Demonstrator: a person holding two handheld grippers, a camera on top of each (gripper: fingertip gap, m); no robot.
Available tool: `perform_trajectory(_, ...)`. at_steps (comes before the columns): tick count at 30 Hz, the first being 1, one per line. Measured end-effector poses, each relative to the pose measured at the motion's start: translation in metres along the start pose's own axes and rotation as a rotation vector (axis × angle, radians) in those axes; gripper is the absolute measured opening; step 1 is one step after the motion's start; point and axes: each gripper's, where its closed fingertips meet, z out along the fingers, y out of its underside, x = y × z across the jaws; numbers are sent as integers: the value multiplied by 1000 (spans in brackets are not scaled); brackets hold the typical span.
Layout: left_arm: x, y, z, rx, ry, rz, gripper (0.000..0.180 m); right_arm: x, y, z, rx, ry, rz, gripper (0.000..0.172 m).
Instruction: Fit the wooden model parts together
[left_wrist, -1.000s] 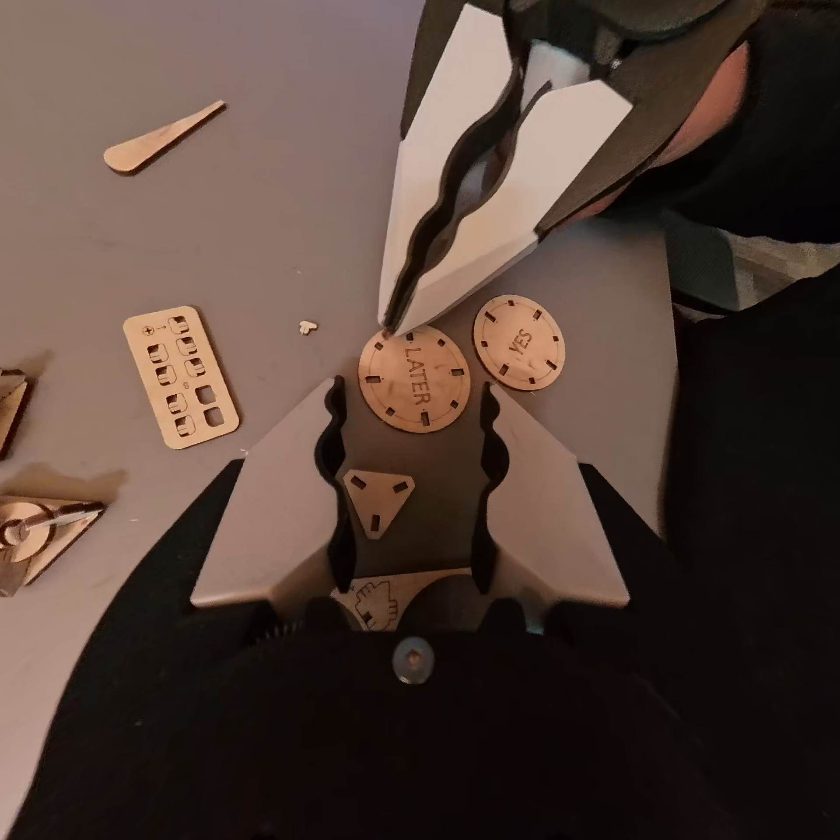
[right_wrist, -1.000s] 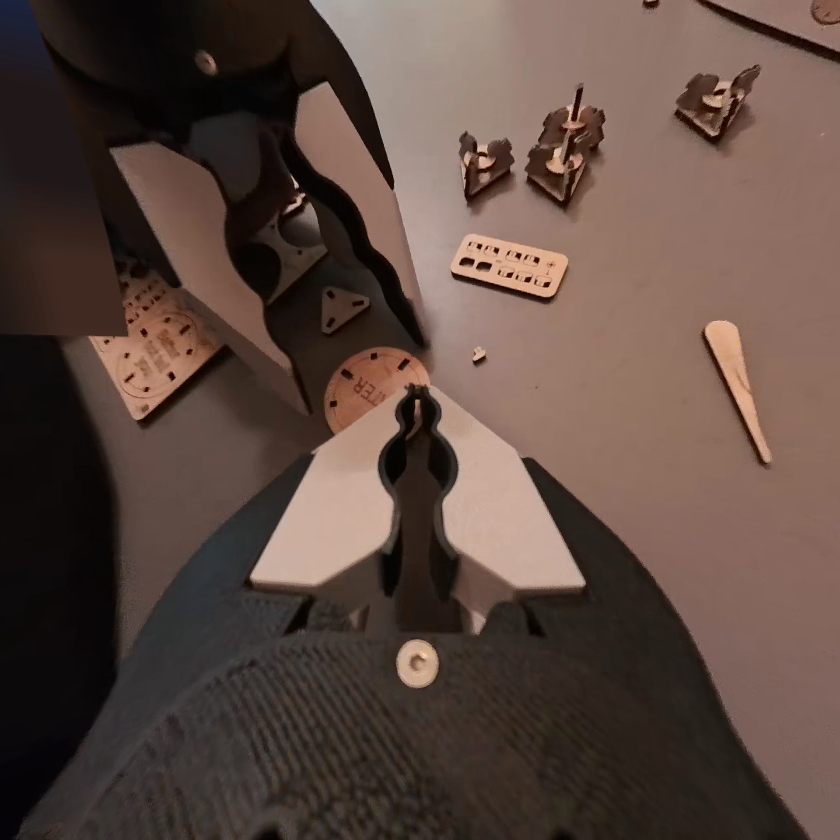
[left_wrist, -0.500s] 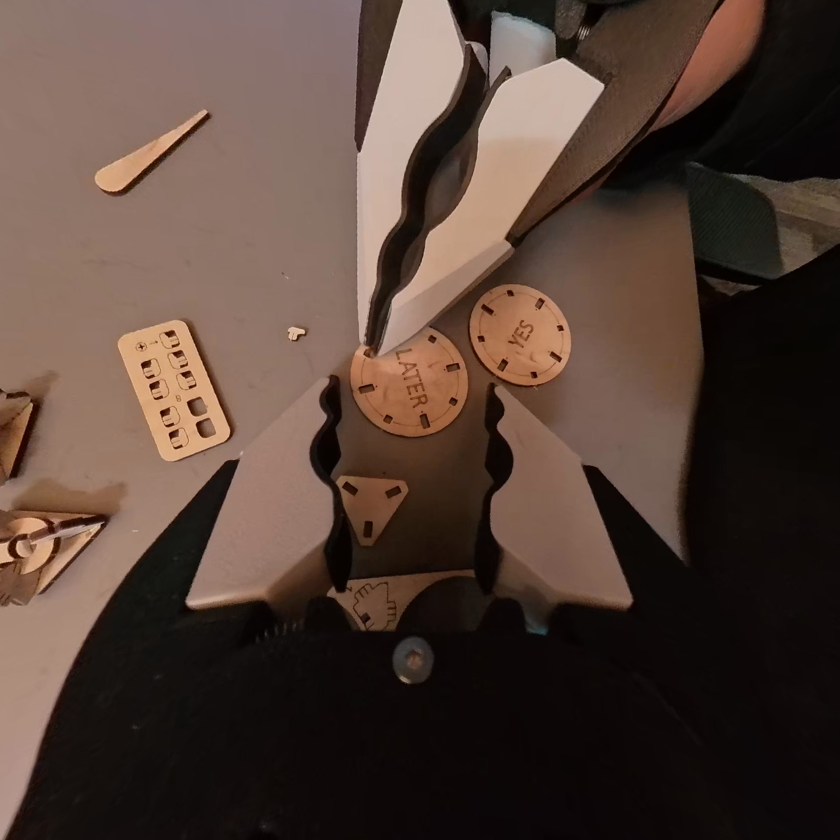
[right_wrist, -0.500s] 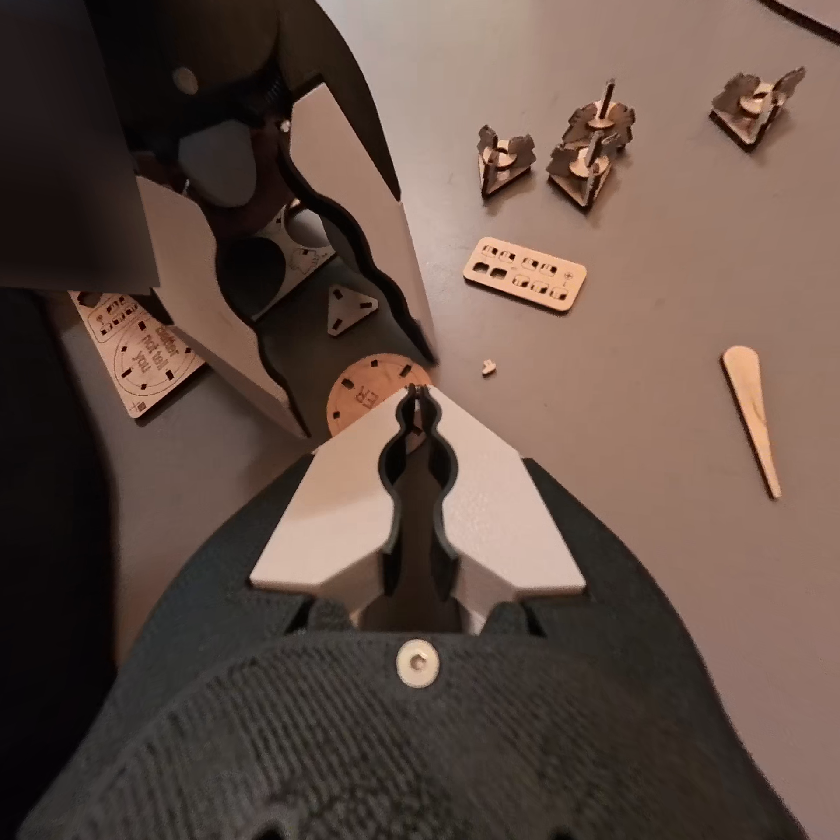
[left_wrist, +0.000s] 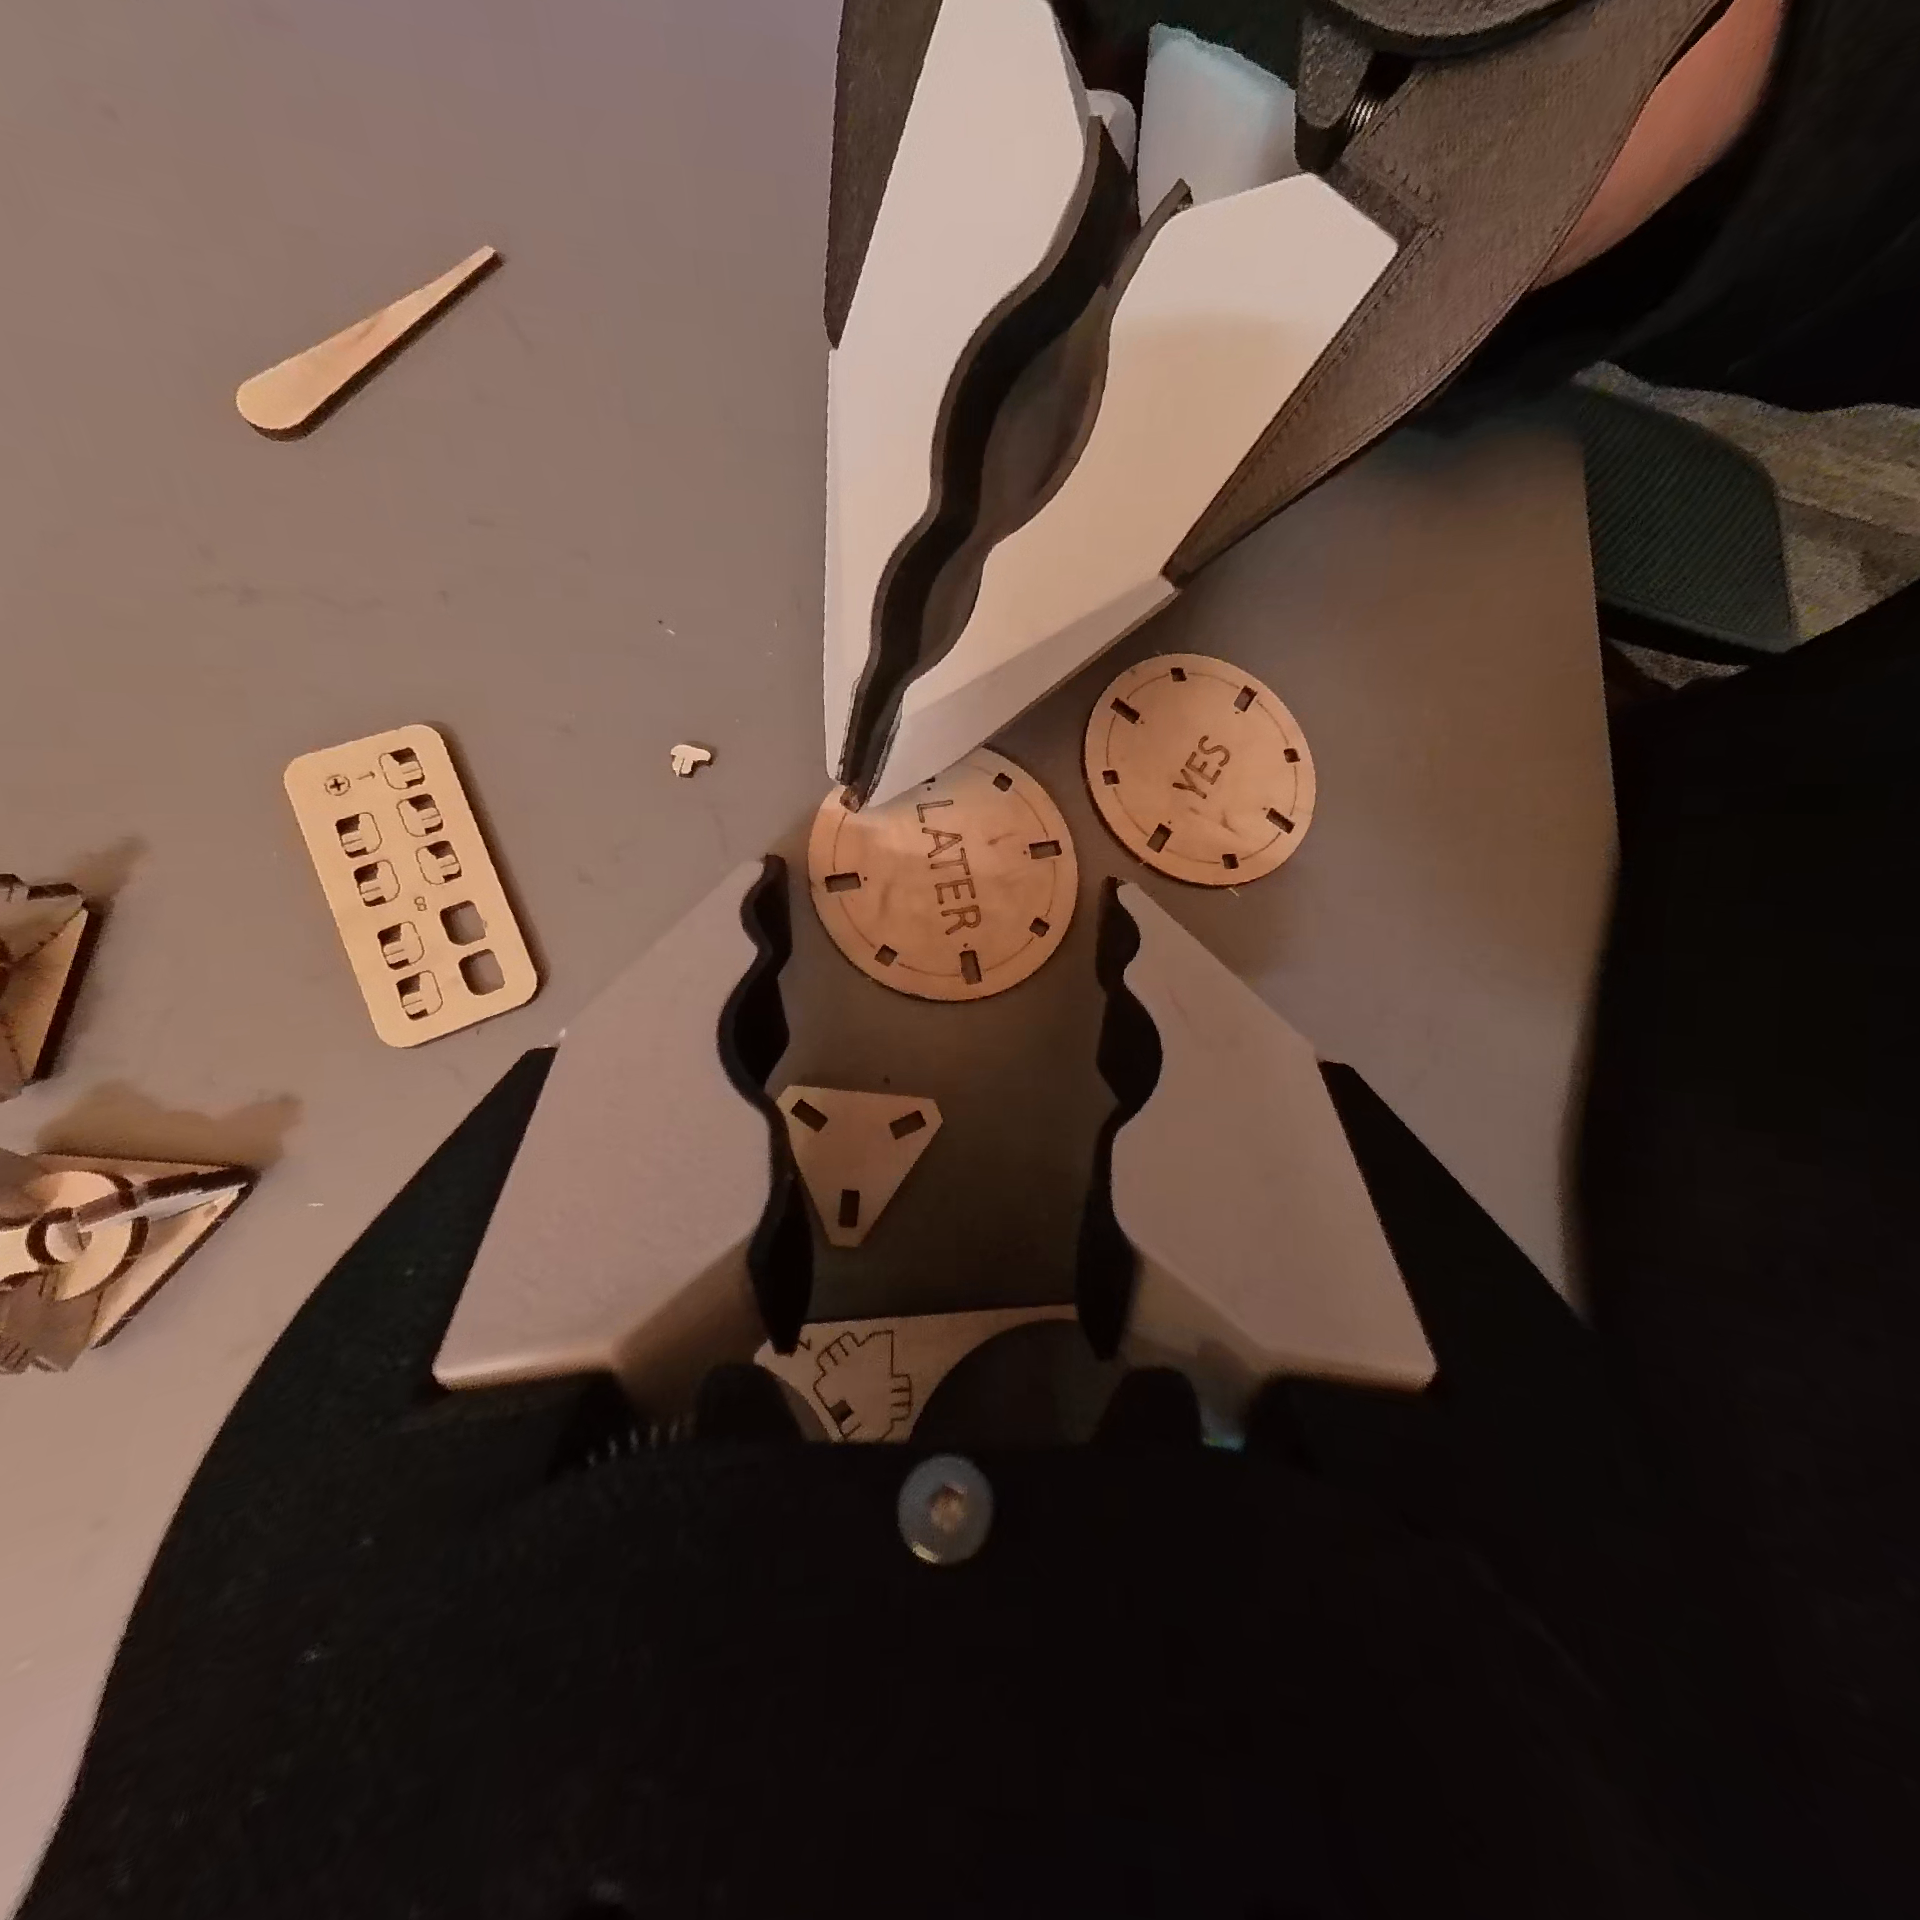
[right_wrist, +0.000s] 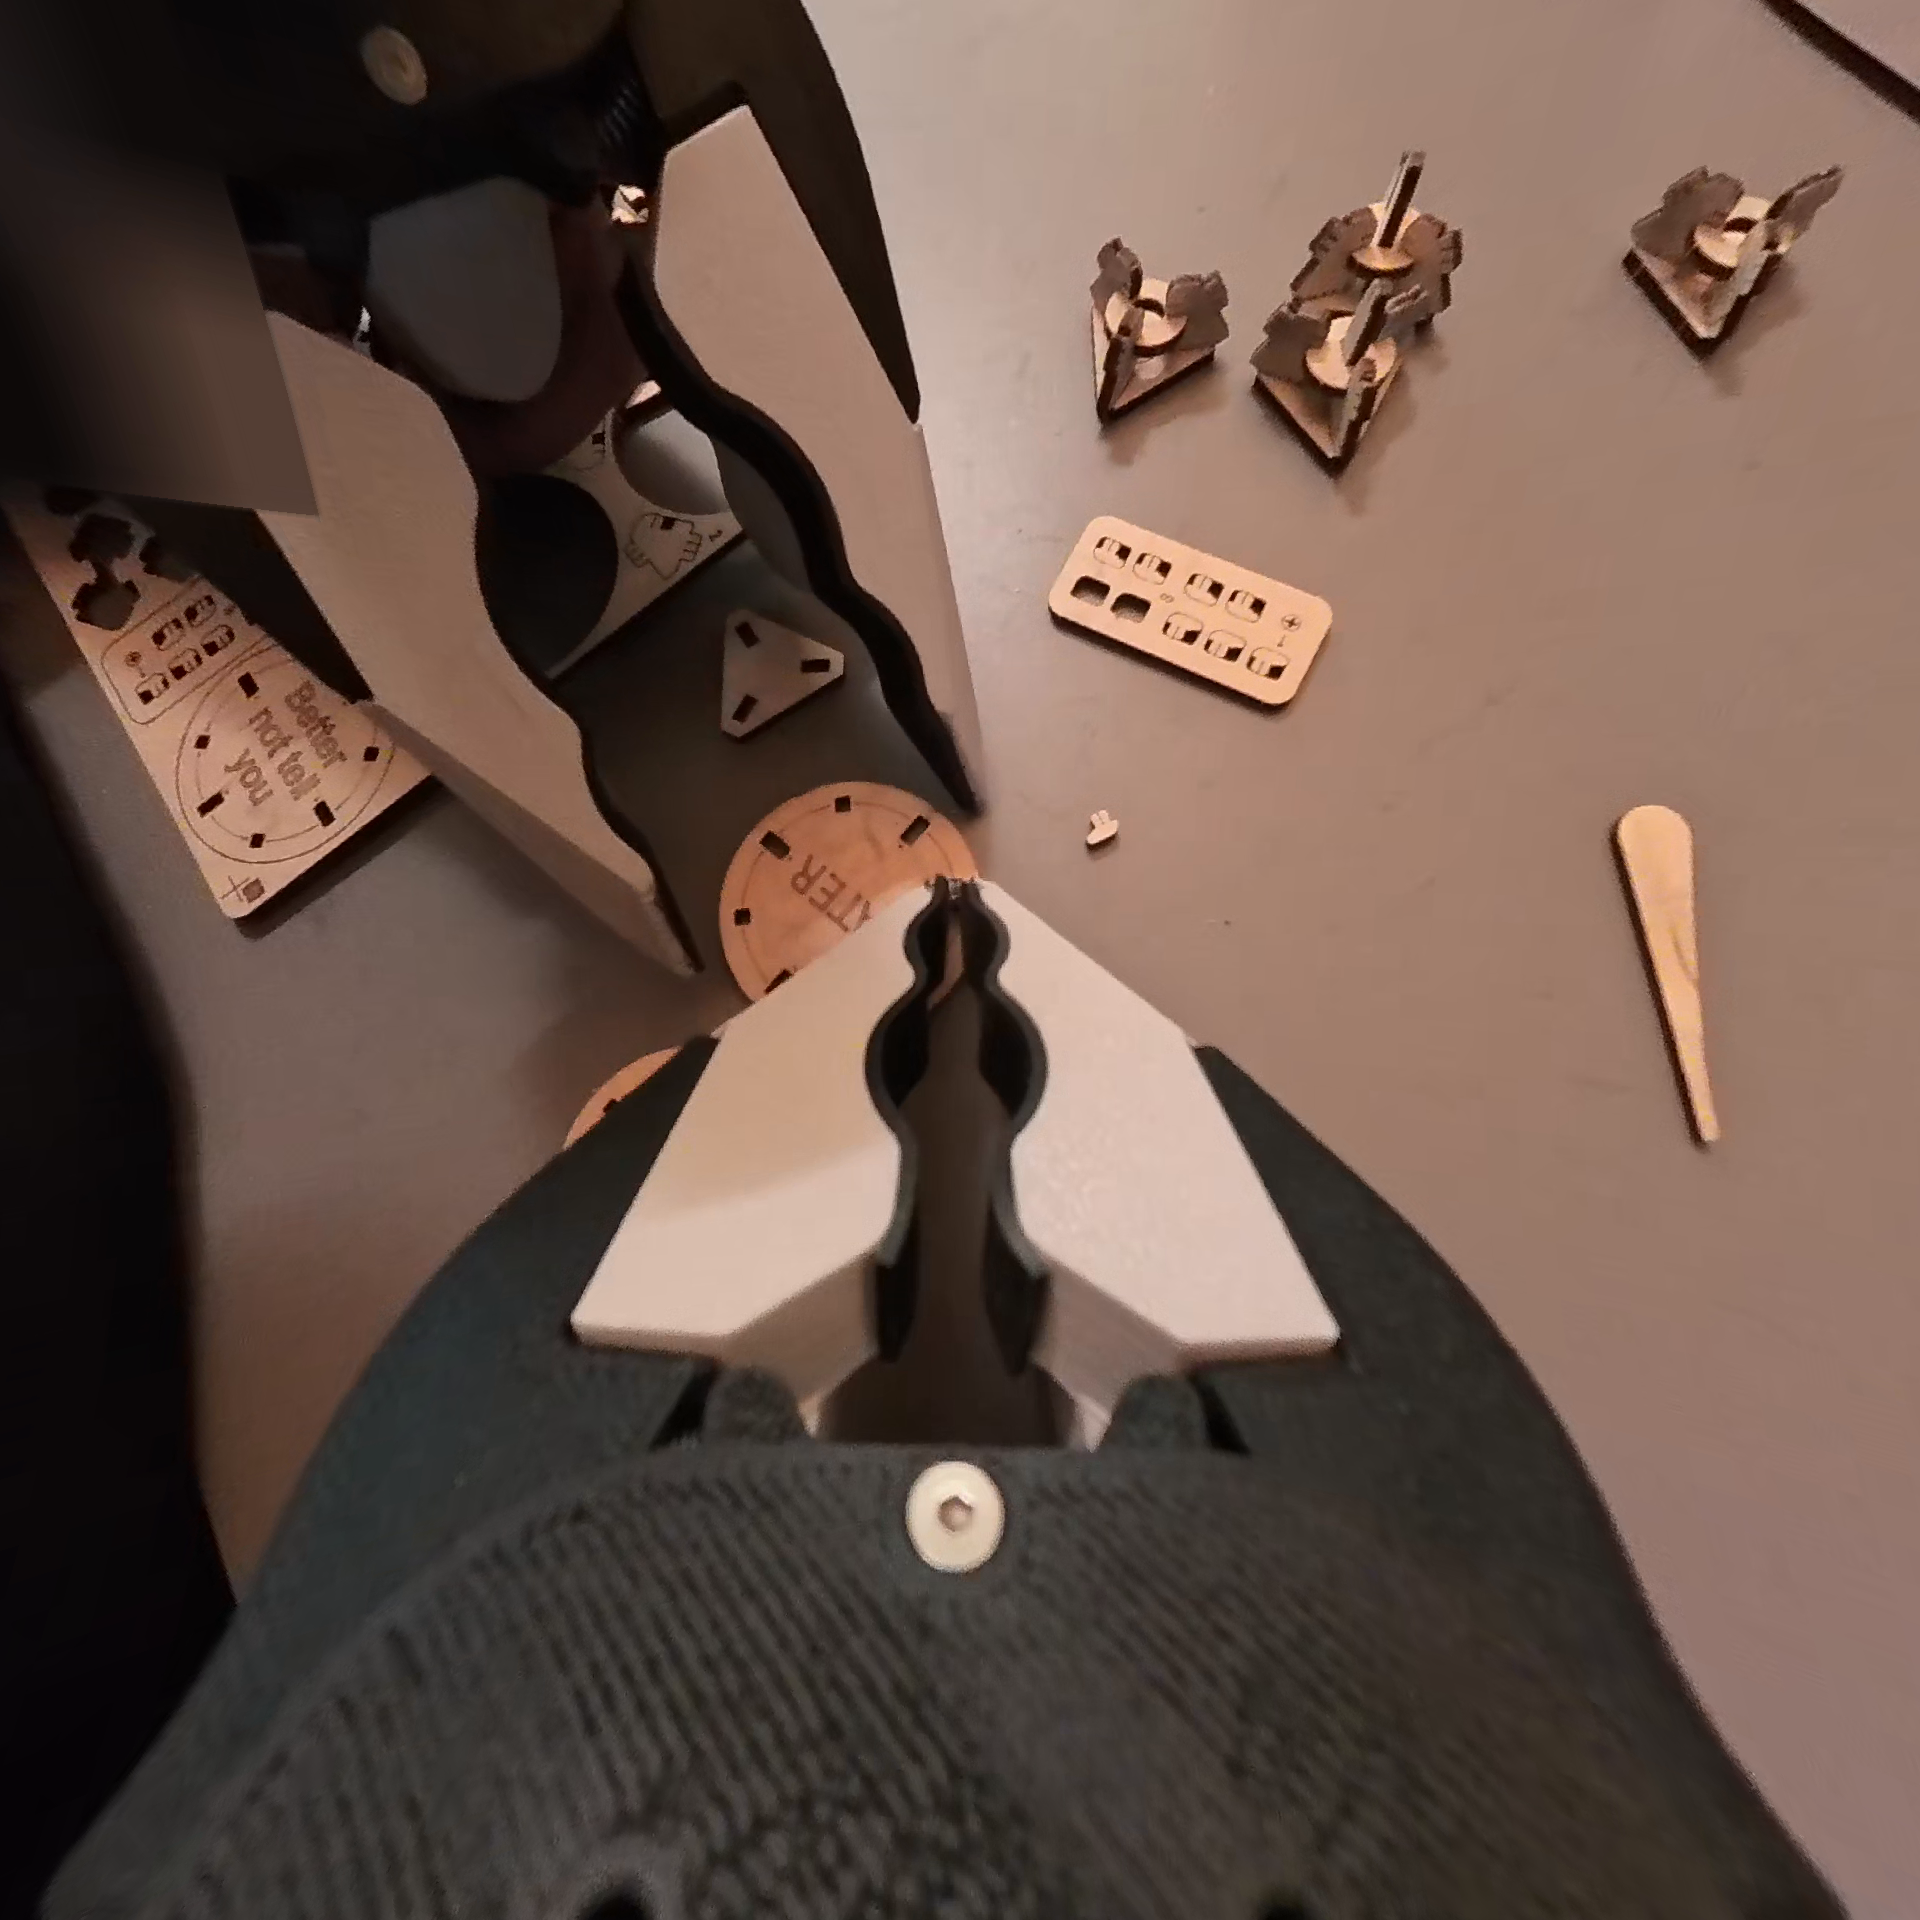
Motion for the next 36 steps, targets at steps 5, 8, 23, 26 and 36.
perform_trajectory(5,0,0,0,1,2,-4,57,0,0,0,-16,-6,8,1)
perform_trajectory(8,0,0,0,2,3,-6,57,0,0,0,-31,-2,4,1)
perform_trajectory(23,0,0,-1,8,16,-24,56,5,-13,-7,73,41,-58,0)
perform_trajectory(26,-1,0,-1,9,16,-30,54,2,-13,-5,67,52,-103,0)
perform_trajectory(36,-1,0,-1,7,7,-25,52,-2,-17,-4,79,59,-148,0)
